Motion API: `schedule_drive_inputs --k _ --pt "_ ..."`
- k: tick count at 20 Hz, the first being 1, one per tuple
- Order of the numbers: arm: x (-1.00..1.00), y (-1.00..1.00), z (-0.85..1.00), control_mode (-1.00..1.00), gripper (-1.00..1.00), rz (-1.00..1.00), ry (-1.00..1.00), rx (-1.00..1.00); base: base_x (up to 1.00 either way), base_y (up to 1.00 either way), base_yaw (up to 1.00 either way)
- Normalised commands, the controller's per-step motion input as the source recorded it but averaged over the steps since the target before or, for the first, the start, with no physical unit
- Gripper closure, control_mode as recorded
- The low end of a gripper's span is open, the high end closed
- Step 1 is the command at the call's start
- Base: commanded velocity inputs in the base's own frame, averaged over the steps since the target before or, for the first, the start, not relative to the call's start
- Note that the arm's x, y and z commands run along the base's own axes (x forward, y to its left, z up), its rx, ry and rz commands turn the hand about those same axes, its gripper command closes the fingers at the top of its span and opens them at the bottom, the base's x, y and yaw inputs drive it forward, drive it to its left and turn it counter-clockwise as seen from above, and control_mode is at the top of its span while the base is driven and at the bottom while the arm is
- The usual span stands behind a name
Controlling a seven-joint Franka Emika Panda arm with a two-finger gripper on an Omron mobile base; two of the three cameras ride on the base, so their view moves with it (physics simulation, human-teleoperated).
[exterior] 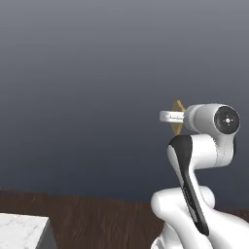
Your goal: Start the toaster. Once the lever pops up, take the bread to the plate on the dining counter.
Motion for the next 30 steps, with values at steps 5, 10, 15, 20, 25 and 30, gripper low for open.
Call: schedule_drive_inputs --k 5,10,15,20,25,30 --pt "0.00 0.00 0.00 1.00 1.00 0.00 0.00 0.00 0.06 0.00 0.83" --pt "0.00 0.00 0.00 1.00 1.00 0.00 0.00 0.00 0.71 -0.37 0.57" --pt "0.00 0.00 0.00 1.00 1.00 0.00 0.00 0.00 1.00 -0.43 0.46" --pt "0.00 0.00 0.00 1.00 1.00 0.00 0.00 0.00 0.54 -0.06 0.75" --pt "0.00 0.00 0.00 1.00 1.00 0.00 0.00 0.00 0.68 -0.35 0.62" --pt "0.00 0.00 0.00 1.00 1.00 0.00 0.00 0.00 0.95 -0.61 0.45"
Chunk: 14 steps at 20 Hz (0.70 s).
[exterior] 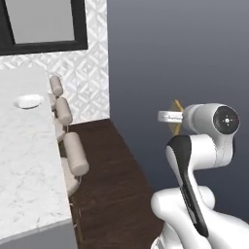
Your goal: Start the toaster. Once the lever pops up, take the bread to the plate on the dining counter.
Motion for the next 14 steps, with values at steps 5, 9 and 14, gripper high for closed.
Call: schedule_drive_inputs --k 5,9,14 --pt "0.00 0.00 0.00 1.00 1.00 0.00 0.00 0.00 1.00 -0.18 0.44" --pt "0.00 0.00 0.00 1.00 1.00 0.00 0.00 0.00 1.00 -0.76 0.25" --pt "0.00 0.00 0.00 1.00 1.00 0.00 0.00 0.00 1.00 -0.78 0.23"
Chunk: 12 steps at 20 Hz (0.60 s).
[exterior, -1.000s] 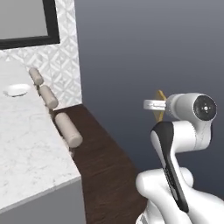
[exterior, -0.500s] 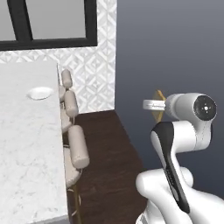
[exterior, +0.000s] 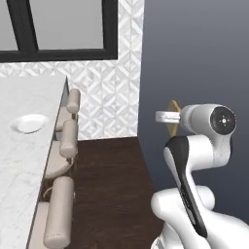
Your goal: Start the toaster. Once the lever pops up, take the bread to the plate on the dining counter.
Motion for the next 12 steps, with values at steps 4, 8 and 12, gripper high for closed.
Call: schedule_drive_inputs --k 4,8,12 --pt "0.00 0.00 0.00 1.00 1.00 0.00 0.00 0.00 1.00 -0.28 0.25" --pt "0.00 0.00 0.00 1.00 1.00 0.00 0.00 0.00 1.00 -0.12 0.21" --pt "0.00 0.00 0.00 1.00 1.00 0.00 0.00 0.00 1.00 -0.18 0.22"
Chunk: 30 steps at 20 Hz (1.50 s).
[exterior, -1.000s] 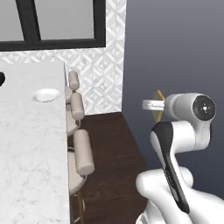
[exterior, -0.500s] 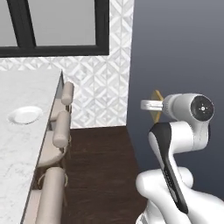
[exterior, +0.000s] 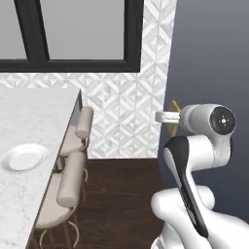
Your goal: Start the toaster. Once the lever pops up, take the bread to the plate on the dining counter.
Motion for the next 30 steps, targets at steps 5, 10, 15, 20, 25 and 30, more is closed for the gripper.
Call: schedule_drive_inputs --k 5,10,15,20,25,30 --pt "0.00 0.00 0.00 1.00 1.00 0.00 0.00 0.00 0.97 -0.62 0.39" --pt "0.00 0.00 0.00 1.00 1.00 0.00 0.00 0.00 0.16 -0.04 0.82" --pt "0.00 0.00 0.00 1.00 1.00 0.00 0.00 0.00 0.00 -0.03 0.83" --pt "0.00 0.00 0.00 1.00 1.00 0.00 0.00 0.00 0.00 -0.17 0.77" --pt "0.00 0.00 0.00 1.00 1.00 0.00 0.00 0.00 0.34 -0.63 0.38" --pt "0.00 0.00 0.00 1.00 1.00 0.00 0.00 0.00 0.67 -0.36 0.19"
